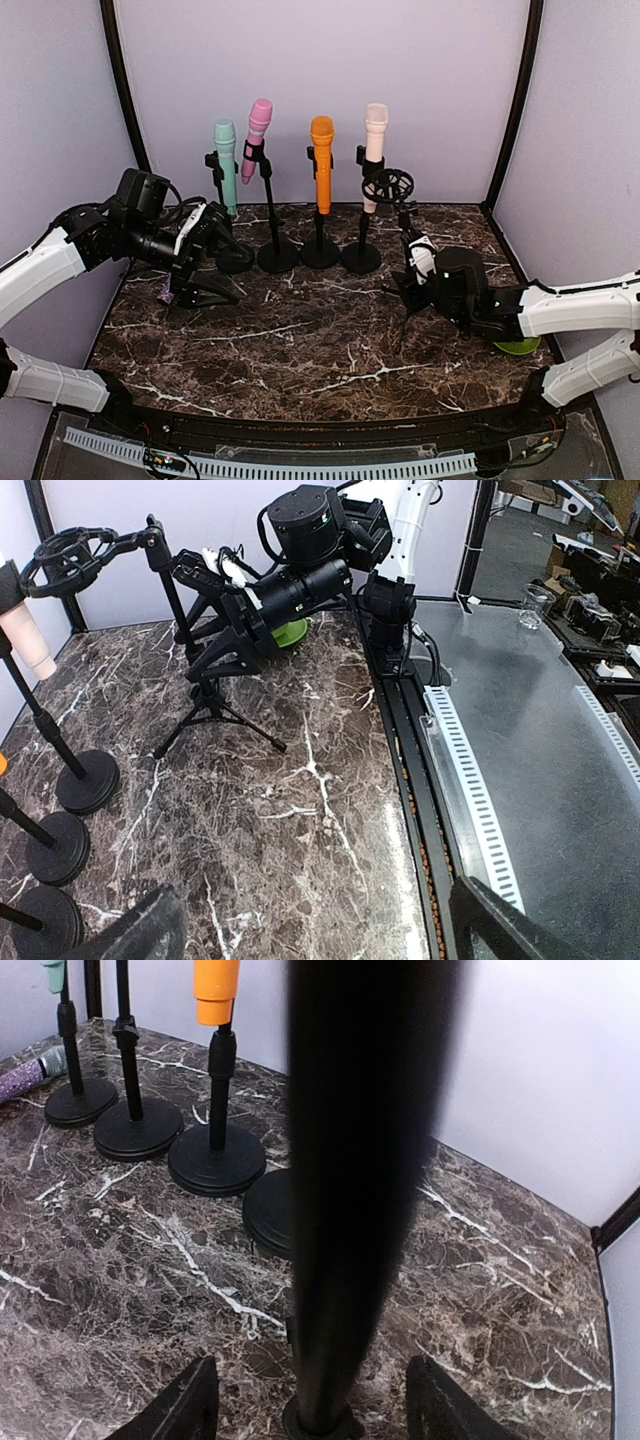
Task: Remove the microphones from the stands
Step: Unscrew the knob on the stand of the microphone stand.
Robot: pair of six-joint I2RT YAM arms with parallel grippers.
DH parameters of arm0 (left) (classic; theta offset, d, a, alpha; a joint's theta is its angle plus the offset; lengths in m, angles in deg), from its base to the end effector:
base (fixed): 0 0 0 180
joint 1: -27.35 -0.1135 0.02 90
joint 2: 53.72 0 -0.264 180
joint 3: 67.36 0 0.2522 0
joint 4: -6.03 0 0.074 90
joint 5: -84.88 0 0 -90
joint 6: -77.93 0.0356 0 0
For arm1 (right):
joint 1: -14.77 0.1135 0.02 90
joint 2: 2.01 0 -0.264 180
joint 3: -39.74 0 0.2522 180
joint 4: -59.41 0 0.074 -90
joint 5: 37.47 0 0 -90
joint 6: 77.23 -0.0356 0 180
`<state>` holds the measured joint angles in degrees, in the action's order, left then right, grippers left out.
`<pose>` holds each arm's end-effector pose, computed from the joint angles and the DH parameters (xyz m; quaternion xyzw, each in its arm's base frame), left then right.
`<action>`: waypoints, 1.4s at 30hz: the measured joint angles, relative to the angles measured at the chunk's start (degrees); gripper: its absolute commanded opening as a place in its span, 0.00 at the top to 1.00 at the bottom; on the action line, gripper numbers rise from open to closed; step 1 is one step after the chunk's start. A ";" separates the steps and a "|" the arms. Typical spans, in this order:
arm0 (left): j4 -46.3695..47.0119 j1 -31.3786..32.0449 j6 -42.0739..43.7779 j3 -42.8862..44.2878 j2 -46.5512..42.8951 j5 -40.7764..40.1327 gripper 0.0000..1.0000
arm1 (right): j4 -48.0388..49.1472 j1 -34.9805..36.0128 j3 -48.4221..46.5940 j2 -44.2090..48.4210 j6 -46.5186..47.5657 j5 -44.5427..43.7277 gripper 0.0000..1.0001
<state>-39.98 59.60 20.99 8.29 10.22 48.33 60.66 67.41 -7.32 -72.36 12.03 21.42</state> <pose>0.1789 -0.1467 0.3482 0.6030 0.5515 -0.3947 0.4201 0.1722 0.1953 0.2232 -0.2148 0.7839 0.0432 0.5809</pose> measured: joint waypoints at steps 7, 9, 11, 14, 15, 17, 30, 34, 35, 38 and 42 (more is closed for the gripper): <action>-0.96 0.00 0.28 0.31 -0.02 -0.76 0.06 | -3.74 -0.20 4.20 8.44 -6.56 -1.14 0.07; -1.33 0.00 0.39 0.76 0.00 -0.90 0.06 | -6.19 -0.20 4.50 13.11 -8.92 -1.36 0.02; -1.68 0.00 0.48 1.31 0.00 -1.03 0.06 | -8.72 -0.20 4.09 17.86 -11.50 -1.38 0.02; -2.29 -0.02 0.68 2.03 0.00 -1.07 0.06 | -14.36 -0.20 1.42 23.85 -15.10 -0.92 0.06; -2.54 -0.04 0.76 2.25 0.00 -1.09 0.06 | -16.26 -0.20 0.13 25.05 -16.17 -0.76 0.07; -3.08 -0.17 0.81 2.62 0.00 -1.14 0.06 | -21.20 -0.20 -3.78 27.02 -18.78 -0.37 0.12; -4.74 -0.26 -0.33 4.50 0.48 -0.52 0.09 | -37.94 -1.62 -38.66 9.31 -23.98 -7.56 0.37; -4.79 -0.28 -0.35 4.57 0.48 -0.48 0.10 | -40.41 -4.11 -39.39 3.54 -23.91 -7.26 0.44; -4.81 -0.28 -0.35 4.57 0.46 -0.46 0.10 | -41.13 -4.76 -38.53 3.26 -24.00 -7.06 0.46; -4.85 -0.28 -0.33 4.57 0.44 -0.39 0.10 | -42.45 -5.97 -36.04 3.61 -24.37 -6.64 0.54; -4.87 -0.28 -0.33 4.57 0.44 -0.31 0.11 | -41.88 -6.25 -31.01 5.05 -25.70 -5.20 0.69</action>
<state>-44.86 59.31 20.66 12.86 10.66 48.02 18.78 61.16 -38.33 -67.31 -13.67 16.21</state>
